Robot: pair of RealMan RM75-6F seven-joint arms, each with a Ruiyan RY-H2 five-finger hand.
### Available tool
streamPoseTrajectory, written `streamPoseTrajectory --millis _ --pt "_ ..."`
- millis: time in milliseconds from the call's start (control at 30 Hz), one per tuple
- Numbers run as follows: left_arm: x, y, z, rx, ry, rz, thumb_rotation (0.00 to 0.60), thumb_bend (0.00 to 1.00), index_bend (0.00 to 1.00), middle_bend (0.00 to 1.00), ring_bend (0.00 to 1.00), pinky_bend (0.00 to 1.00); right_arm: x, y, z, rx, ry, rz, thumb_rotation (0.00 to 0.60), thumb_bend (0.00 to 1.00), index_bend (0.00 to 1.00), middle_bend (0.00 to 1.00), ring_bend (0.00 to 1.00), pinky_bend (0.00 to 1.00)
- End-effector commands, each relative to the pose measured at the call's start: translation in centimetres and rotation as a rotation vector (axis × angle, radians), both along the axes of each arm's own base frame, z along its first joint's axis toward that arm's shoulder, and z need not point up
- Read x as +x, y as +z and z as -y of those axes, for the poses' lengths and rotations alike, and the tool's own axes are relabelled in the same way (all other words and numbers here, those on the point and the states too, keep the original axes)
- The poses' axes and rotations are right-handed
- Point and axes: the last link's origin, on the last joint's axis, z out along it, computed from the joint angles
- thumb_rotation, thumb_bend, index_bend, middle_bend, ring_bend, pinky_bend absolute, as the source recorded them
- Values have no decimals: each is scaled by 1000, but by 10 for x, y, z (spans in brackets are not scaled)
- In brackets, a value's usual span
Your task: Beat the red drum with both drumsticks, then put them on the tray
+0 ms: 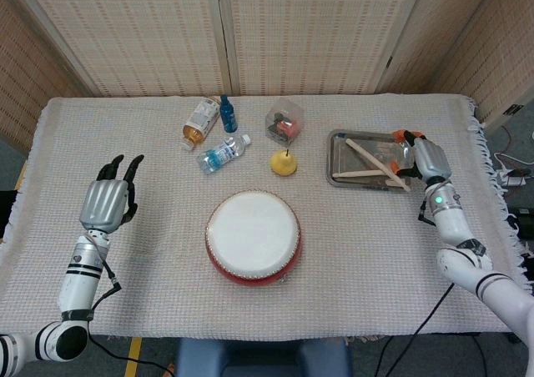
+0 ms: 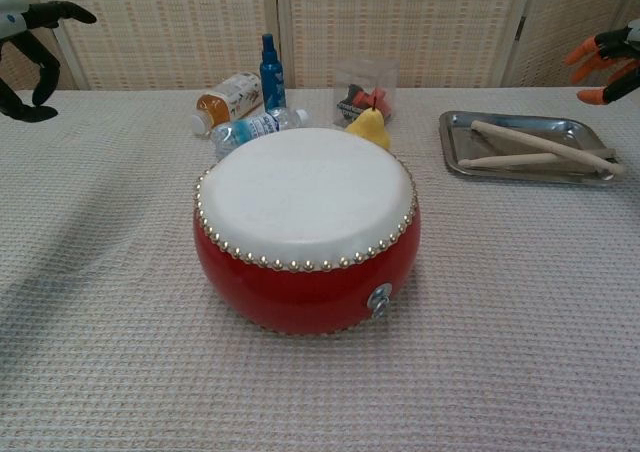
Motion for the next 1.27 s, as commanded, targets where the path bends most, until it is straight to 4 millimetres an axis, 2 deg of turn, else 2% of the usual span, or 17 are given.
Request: streamPoseTrajectory --millis 33,200,367,500,667,967,1267 --pt "-11 6 4 12 12 6 600 286 0 0 0 126 -7 42 -46 -18 59 -107 600 384 253 245 114 195" --pt "-35 15 14 21 37 52 600 290 0 0 0 129 -15 65 -101 -40 84 -128 600 384 239 243 90 195" --pt "-58 27 26 60 71 66 600 293 0 0 0 130 -30 83 -152 -49 96 -142 600 384 120 168 9 137" --pt "-69 32 38 78 90 83 600 293 0 0 0 130 -38 90 -183 -62 106 -150 600 384 50 114 0 67" --pt "-78 34 56 89 98 81 600 291 0 0 0 130 -44 84 -216 -93 139 -173 600 384 0 78 0 27" --pt "-98 35 91 132 129 32 600 293 0 0 0 129 -50 75 -248 -128 140 -199 600 384 0 74 0 11" --pt "-113 37 126 142 162 49 600 291 0 0 0 128 -44 71 -259 -155 141 -231 600 384 0 74 0 0"
